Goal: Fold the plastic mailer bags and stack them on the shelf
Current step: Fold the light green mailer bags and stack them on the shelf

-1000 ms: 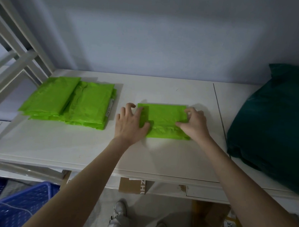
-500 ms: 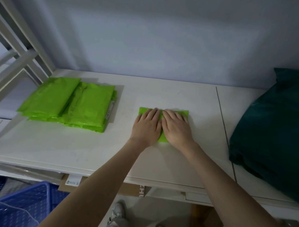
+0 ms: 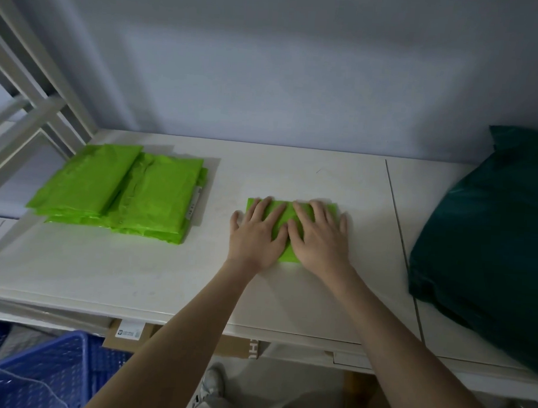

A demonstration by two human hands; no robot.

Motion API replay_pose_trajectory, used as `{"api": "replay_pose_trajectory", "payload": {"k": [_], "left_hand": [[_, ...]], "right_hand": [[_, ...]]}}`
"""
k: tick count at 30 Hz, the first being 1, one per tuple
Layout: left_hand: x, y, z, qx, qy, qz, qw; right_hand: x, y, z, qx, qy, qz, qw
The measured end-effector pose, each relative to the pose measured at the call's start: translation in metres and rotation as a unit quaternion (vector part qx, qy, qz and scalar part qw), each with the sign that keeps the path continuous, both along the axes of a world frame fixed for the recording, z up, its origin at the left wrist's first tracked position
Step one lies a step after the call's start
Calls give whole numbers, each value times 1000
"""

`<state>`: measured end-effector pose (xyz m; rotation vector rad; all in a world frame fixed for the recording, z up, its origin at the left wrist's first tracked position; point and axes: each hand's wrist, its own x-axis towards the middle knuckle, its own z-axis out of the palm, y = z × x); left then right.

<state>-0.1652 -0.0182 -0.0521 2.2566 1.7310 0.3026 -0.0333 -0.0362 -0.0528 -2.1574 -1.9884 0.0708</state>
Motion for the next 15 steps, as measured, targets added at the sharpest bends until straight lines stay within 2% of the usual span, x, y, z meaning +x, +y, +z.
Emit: {"api": "replay_pose_trajectory", "payload": {"k": [8, 15], "left_hand": [[3, 2, 2, -43, 9, 3, 999], [3, 2, 3, -54, -2, 0, 999]], "right_hand": [[6, 4, 0, -74, 52, 10, 996], [5, 2, -2, -57, 49, 10, 997]]}}
